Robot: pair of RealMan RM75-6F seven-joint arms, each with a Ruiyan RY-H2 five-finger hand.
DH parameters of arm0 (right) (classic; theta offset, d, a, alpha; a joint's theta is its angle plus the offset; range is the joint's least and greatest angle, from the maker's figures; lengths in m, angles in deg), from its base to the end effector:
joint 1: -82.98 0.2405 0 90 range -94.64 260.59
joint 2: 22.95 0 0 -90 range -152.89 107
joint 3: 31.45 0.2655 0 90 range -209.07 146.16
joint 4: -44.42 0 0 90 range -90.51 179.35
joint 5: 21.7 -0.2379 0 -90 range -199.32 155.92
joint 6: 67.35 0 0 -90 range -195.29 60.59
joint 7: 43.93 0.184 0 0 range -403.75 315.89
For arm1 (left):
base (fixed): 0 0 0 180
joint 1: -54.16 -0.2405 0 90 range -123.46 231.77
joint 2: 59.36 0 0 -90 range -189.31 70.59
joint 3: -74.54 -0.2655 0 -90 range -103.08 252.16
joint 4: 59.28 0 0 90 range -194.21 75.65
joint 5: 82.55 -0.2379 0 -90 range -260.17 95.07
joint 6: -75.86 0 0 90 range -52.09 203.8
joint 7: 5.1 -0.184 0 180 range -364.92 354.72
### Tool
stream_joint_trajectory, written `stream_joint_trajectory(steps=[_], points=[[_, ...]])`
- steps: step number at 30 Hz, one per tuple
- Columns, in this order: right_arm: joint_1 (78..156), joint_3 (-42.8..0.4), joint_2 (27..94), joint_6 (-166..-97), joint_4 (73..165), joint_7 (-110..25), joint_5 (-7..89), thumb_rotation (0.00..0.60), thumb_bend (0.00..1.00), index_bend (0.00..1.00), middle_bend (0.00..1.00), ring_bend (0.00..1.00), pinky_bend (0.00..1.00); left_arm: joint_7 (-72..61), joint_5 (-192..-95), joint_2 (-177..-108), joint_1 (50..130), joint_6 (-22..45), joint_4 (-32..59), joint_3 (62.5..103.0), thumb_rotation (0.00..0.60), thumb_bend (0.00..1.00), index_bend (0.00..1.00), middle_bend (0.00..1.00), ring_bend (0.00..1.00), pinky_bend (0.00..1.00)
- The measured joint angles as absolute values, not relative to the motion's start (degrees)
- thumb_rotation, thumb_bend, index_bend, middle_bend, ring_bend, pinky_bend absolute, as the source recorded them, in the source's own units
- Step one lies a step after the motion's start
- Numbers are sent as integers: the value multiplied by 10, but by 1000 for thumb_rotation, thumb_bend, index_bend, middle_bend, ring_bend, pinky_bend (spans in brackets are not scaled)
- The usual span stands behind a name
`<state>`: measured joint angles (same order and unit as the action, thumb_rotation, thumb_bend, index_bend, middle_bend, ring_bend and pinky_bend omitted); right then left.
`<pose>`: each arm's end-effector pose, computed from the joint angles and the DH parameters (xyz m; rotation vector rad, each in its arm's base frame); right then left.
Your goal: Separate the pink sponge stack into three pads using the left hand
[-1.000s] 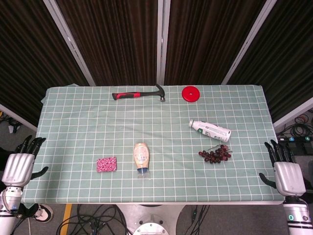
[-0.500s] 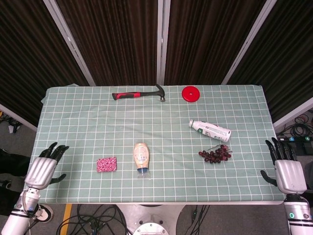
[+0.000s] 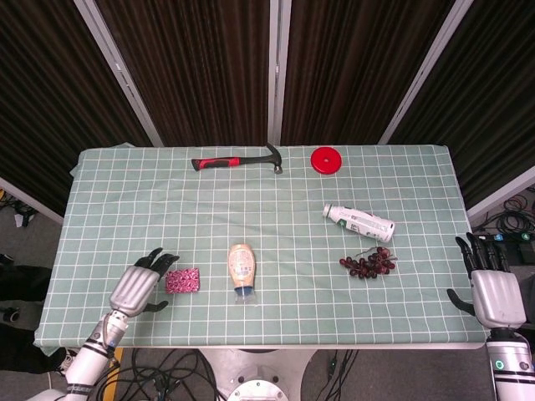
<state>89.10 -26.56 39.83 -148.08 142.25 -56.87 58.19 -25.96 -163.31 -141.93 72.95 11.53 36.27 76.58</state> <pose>-0.3242 -0.2370 0.1346 1.3996 -0.8566 0.7373 -0.2272 0.2621 -0.0358 -1.8191 -1.0163 -0.8486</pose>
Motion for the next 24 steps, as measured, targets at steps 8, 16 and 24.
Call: stream_joint_trajectory(steps=[8, 16, 24], points=[[892, -263, 392, -1480, 1428, -569, 575, 600, 131, 0, 0, 0, 0, -288, -1615, -1477, 754, 137, 329, 769, 600, 145, 122, 184, 70, 251], [889, -263, 388, -1484, 1425, -563, 573, 600, 131, 0, 0, 0, 0, -324, -1597, -1518, 763, 131, 282, 771, 600, 145, 123, 223, 69, 251], [890, -265, 391, -1480, 1422, -562, 571, 600, 131, 0, 0, 0, 0, -386, -1547, -1536, 765, 120, 274, 779, 600, 145, 123, 247, 69, 251]])
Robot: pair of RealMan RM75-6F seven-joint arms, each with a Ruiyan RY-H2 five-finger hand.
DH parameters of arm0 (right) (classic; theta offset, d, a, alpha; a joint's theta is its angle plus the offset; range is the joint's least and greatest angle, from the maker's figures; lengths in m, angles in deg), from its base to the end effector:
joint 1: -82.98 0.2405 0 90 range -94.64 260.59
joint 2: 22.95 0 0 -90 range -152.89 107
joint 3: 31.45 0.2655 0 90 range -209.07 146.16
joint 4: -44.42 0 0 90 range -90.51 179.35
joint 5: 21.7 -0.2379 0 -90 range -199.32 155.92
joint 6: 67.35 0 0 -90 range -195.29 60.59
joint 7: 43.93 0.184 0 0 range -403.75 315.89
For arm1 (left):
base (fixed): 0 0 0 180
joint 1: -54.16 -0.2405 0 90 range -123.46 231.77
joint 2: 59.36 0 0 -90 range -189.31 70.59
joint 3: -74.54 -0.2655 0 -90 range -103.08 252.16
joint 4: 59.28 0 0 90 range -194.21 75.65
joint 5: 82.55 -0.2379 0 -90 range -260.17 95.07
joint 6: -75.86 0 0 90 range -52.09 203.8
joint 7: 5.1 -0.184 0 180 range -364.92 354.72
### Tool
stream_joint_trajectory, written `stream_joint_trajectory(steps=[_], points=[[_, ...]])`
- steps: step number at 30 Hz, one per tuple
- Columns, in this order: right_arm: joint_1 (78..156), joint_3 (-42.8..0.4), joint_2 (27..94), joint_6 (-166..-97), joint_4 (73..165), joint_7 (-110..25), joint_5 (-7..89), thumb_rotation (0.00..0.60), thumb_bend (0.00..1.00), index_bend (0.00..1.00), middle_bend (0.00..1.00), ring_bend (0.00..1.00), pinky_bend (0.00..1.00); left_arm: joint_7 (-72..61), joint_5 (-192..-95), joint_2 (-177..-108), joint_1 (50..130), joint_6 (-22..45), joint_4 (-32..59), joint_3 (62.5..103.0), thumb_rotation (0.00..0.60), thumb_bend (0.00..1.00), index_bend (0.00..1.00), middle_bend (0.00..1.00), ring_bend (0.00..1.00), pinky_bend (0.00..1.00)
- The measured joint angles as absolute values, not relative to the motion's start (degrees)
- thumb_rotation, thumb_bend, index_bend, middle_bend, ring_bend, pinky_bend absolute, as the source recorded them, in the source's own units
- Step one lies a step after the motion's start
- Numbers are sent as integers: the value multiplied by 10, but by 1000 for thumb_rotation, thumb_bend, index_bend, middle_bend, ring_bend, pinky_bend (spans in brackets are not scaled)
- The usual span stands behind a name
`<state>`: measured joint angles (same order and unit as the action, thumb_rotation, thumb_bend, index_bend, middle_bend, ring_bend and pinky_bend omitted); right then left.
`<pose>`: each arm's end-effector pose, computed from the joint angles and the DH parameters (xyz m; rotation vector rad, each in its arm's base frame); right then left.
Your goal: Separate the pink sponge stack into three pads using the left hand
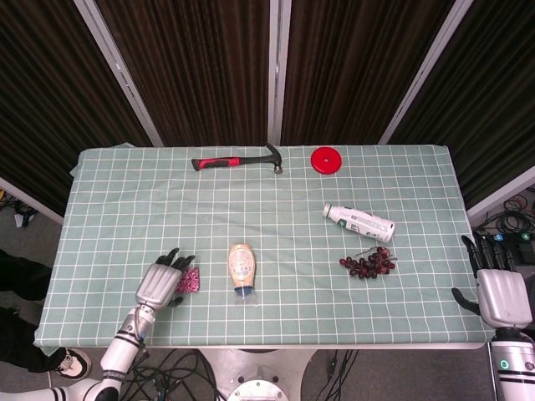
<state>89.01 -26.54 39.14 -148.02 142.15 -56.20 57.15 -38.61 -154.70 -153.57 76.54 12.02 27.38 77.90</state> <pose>-0.3293 -0.2365 0.1399 1.3827 -0.8653 0.7255 -0.2210 0.2807 -0.0890 -1.8303 -0.9197 -0.7121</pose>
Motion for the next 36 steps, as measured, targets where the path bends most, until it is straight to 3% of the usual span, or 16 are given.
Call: stream_joint_trajectory(steps=[36], points=[[892, -268, 392, -1469, 1425, -571, 555, 600, 136, 0, 0, 0, 0, -364, -1485, -1544, 787, 119, 280, 786, 600, 152, 159, 356, 95, 250]])
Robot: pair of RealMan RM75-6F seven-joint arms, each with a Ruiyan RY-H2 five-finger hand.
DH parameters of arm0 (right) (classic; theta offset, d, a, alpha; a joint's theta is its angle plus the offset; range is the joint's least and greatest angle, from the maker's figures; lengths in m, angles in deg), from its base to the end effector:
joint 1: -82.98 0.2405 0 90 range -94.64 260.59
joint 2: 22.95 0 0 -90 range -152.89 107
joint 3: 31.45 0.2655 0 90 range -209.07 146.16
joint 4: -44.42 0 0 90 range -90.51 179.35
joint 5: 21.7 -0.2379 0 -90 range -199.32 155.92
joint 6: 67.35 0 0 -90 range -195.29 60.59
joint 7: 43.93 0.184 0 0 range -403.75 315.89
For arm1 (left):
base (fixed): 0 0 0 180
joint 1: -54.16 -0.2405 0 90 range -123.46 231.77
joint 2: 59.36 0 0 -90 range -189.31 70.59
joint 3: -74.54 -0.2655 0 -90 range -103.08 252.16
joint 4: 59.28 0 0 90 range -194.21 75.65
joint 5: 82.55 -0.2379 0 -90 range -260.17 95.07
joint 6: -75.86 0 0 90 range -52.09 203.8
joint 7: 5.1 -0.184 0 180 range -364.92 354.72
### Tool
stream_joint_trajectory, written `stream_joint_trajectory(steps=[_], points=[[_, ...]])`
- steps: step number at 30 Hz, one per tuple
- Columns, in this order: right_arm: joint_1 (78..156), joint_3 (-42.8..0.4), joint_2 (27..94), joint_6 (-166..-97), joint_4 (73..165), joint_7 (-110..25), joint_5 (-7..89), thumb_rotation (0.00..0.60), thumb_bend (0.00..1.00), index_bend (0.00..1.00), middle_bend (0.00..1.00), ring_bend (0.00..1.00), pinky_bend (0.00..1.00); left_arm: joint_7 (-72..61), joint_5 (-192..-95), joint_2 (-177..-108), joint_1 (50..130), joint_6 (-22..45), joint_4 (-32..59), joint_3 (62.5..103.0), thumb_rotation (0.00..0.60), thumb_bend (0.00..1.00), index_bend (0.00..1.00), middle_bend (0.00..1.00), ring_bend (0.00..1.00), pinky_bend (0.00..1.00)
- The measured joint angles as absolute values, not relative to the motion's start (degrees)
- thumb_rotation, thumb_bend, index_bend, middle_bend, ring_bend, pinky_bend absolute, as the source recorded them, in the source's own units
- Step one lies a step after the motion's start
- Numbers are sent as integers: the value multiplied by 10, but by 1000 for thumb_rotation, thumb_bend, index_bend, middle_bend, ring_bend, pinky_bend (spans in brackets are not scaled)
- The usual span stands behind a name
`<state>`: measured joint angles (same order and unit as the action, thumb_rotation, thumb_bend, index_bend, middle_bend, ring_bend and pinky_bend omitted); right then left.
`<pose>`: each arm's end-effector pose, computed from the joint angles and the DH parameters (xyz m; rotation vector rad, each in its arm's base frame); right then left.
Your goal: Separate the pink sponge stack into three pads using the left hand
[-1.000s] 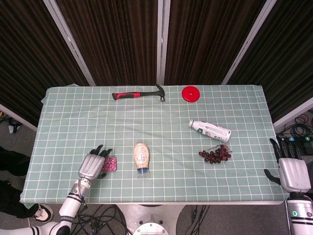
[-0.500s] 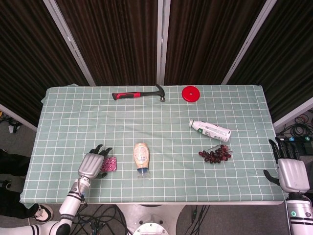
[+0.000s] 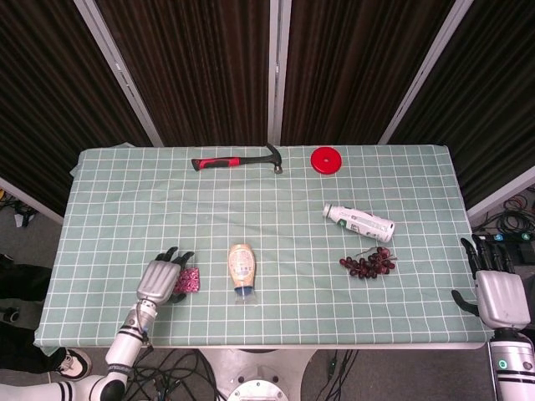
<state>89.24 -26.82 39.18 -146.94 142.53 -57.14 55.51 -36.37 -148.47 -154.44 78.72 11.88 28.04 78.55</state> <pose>-0.3333 -0.2358 0.1364 1.3816 -0.8883 0.6937 -0.2189 0.2898 -0.0929 -1.7688 -1.0409 -0.7243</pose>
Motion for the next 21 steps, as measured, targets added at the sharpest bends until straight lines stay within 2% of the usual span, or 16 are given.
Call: stream_joint_trajectory(steps=[21], points=[[894, -269, 394, -1467, 1422, -569, 554, 600, 137, 0, 0, 0, 0, -346, -1482, -1548, 790, 112, 273, 784, 600, 170, 170, 439, 113, 228]])
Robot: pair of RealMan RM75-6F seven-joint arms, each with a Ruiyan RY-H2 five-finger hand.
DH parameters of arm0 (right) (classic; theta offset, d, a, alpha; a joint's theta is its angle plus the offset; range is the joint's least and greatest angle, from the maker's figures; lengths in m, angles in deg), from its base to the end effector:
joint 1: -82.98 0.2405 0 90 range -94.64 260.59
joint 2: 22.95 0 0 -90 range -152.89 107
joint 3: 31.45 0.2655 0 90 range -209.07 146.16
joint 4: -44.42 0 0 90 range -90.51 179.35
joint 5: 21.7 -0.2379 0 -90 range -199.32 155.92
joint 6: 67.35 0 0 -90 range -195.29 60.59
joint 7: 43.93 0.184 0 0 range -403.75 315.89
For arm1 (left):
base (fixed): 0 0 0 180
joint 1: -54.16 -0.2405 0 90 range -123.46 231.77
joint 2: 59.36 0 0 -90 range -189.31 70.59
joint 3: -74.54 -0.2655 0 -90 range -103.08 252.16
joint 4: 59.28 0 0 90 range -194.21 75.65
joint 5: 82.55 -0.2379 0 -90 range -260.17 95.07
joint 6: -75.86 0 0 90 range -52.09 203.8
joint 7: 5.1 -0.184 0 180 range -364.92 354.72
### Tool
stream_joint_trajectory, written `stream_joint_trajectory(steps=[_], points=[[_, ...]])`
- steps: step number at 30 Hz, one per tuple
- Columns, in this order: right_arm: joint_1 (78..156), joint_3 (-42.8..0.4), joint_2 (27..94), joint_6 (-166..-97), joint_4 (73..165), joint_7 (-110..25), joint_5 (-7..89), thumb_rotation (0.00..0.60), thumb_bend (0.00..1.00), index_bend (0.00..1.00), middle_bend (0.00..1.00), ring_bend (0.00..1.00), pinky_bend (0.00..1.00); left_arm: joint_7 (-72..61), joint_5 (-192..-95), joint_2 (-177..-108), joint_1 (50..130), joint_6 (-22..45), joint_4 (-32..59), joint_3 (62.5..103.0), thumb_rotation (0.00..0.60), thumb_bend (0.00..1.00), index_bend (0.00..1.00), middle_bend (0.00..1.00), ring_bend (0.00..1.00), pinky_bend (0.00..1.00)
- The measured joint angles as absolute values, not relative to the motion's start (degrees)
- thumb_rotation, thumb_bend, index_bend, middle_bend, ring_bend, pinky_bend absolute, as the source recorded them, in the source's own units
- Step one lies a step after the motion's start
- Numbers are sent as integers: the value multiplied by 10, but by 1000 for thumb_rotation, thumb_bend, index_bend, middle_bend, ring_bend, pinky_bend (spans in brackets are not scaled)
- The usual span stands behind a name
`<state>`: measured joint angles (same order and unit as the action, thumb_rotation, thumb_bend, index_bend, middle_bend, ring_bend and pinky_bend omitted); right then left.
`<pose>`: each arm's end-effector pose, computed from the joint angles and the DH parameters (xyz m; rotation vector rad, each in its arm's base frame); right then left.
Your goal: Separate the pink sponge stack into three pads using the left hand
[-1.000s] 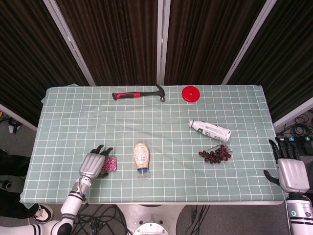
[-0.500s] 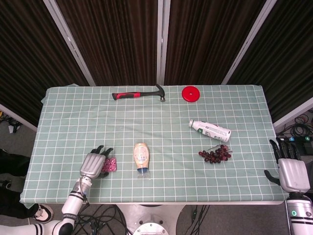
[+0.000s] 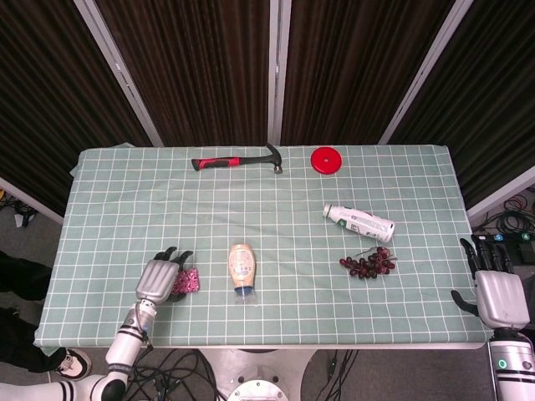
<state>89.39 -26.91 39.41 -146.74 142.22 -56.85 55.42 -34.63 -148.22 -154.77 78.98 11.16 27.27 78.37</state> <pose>-0.3342 -0.2363 0.1348 1.3828 -0.8937 0.6947 -0.2209 0.2918 -0.0925 -1.7466 -1.0586 -0.7398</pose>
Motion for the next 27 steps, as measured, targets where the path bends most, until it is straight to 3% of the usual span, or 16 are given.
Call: stream_joint_trajectory(steps=[18, 27], points=[[895, -268, 395, -1467, 1421, -568, 553, 600, 137, 0, 0, 0, 0, -344, -1482, -1531, 793, 104, 292, 787, 600, 180, 172, 487, 138, 228], [896, -268, 393, -1470, 1430, -576, 556, 600, 137, 0, 0, 0, 0, -340, -1457, -1499, 814, 121, 289, 824, 600, 184, 172, 489, 138, 227]])
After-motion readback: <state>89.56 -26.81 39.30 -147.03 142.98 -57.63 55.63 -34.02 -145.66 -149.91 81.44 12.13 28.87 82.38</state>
